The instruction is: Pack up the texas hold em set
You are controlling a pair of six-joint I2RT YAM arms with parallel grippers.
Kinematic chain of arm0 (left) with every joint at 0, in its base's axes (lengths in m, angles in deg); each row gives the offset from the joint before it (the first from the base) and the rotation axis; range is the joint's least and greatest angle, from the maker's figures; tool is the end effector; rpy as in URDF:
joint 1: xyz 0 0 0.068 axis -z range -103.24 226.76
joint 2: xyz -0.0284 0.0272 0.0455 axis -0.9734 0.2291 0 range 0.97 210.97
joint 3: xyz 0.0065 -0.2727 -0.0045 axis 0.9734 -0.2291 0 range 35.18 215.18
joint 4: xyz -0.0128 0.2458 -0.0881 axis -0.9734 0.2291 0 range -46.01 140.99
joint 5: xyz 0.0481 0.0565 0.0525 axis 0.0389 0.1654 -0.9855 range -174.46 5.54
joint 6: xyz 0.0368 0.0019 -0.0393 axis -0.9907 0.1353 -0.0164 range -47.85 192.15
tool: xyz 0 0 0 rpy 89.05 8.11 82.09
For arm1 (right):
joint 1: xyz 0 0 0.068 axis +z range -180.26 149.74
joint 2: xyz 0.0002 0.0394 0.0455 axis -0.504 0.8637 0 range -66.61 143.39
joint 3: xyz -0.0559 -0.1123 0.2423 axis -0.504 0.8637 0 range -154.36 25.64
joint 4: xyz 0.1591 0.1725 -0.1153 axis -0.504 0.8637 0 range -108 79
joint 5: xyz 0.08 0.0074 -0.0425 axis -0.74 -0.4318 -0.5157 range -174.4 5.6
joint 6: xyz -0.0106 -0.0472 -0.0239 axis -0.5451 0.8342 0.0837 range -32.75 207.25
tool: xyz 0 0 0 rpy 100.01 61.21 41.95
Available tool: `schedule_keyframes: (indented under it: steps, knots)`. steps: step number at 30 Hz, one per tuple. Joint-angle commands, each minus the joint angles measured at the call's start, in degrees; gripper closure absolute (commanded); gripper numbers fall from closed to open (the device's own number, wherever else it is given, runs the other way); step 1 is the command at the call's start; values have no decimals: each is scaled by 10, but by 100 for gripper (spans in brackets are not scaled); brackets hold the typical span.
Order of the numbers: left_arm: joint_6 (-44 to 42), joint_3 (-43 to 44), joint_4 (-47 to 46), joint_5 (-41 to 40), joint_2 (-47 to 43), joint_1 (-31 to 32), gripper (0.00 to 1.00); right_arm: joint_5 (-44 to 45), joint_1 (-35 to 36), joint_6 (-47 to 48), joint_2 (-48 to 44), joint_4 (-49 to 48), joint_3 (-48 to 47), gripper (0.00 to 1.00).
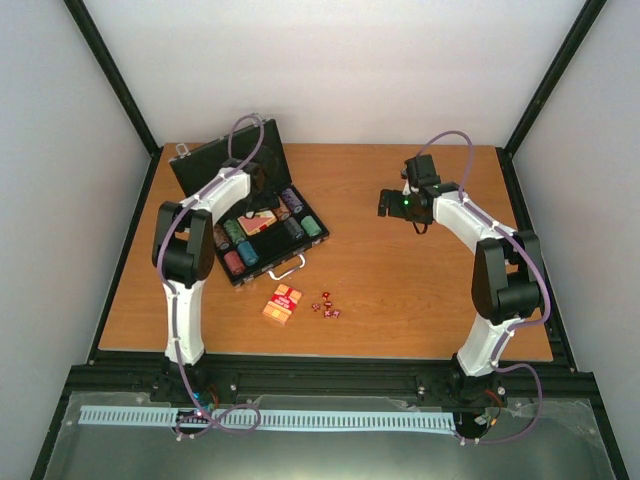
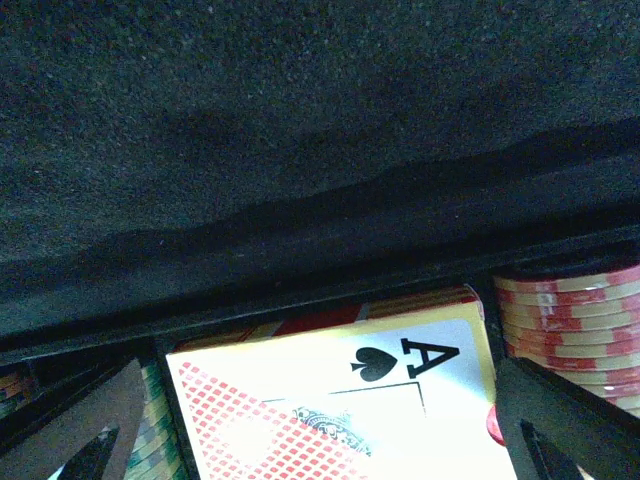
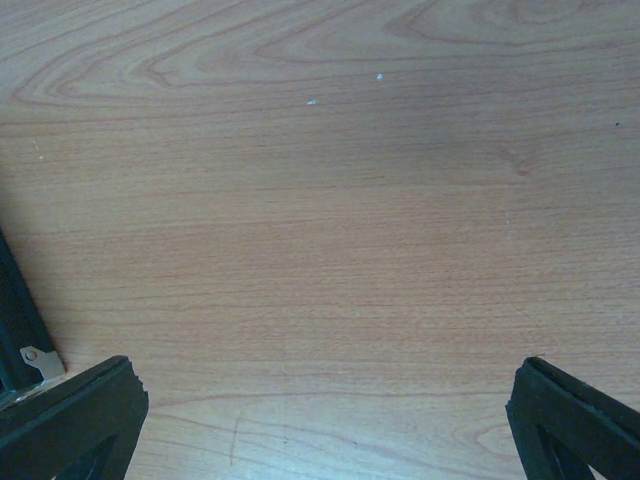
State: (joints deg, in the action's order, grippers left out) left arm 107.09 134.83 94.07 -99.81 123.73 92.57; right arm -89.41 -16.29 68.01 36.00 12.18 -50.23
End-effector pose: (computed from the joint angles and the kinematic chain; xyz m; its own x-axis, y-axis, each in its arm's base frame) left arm 0.4288 -0.1117 0.1910 -0.8633 -0.3294 -0.3823 -0.3724 0.9271 0.0422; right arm 0.3710 0.0955 0.2228 -0.8621 0.1238 -0.4914 -0.0028 0.9685 0.2491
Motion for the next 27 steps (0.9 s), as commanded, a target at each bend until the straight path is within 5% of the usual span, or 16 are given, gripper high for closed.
schedule_keyframes:
  steps: [1, 14, 27]
  knots:
    - [11, 11, 66, -69, 17, -3, 2, -3, 0, 6, 1, -5, 3, 0]
    - [-30, 21, 80, -86, 29, -3, 0, -6, 0, 7, -7, -3, 7, 0]
    - [-57, 41, 76, -54, -60, -3, 0, -20, 0, 5, -31, -8, 17, 0]
